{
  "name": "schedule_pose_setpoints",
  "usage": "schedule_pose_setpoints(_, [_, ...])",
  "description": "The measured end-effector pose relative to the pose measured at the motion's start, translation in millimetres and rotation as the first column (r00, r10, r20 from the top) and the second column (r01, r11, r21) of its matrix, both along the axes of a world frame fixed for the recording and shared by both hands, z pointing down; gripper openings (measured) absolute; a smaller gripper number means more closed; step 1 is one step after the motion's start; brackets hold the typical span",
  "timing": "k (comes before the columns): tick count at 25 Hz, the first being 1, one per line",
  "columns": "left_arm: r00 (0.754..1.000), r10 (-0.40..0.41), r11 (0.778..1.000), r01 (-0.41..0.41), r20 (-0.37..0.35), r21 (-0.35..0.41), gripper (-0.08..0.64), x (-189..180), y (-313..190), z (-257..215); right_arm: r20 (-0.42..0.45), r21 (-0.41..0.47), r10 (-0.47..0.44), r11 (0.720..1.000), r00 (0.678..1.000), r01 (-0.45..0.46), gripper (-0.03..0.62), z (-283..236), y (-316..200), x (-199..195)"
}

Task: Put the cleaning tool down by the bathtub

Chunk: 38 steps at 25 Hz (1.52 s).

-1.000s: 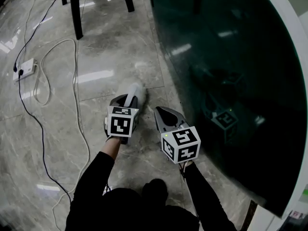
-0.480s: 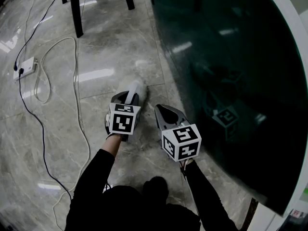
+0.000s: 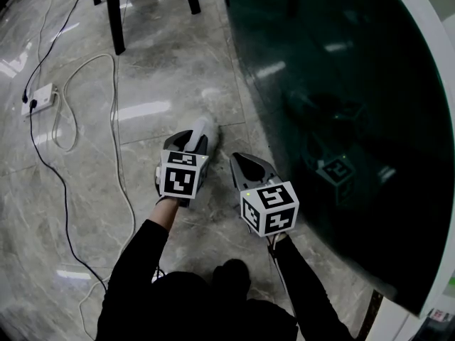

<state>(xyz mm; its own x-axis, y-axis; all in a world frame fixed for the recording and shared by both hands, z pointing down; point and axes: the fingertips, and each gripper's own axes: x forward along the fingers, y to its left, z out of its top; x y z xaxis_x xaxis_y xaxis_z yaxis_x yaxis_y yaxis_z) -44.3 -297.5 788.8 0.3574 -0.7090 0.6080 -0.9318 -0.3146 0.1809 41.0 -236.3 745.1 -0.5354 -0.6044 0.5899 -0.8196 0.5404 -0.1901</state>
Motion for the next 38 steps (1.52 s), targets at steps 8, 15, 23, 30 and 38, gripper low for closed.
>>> schedule_pose_setpoints(8, [0.998,0.000,0.996,0.005,-0.058,0.091,0.124,-8,1,-47,0.012,0.010,-0.003,1.000,1.000,0.003,0.000,-5,1,-8])
schedule_pose_setpoints(15, [0.996,0.028,0.991,-0.016,-0.085,0.134,0.105,-17,18,-76,0.015,0.027,-0.018,0.999,1.000,0.017,0.000,-19,8,-15])
schedule_pose_setpoints(23, [0.991,0.044,0.982,-0.019,-0.125,0.189,0.019,-22,49,-99,0.017,0.042,-0.004,0.999,1.000,0.003,0.000,-30,14,-5])
schedule_pose_setpoints(30, [0.989,0.037,0.984,-0.011,-0.147,0.179,0.008,-25,66,-96,0.013,0.036,-0.010,0.999,1.000,0.009,0.000,-28,20,-3])
schedule_pose_setpoints(38, [0.985,0.018,0.989,0.007,-0.171,0.148,0.008,-25,71,-89,0.019,0.043,-0.019,0.999,1.000,0.018,0.000,-29,23,-9])
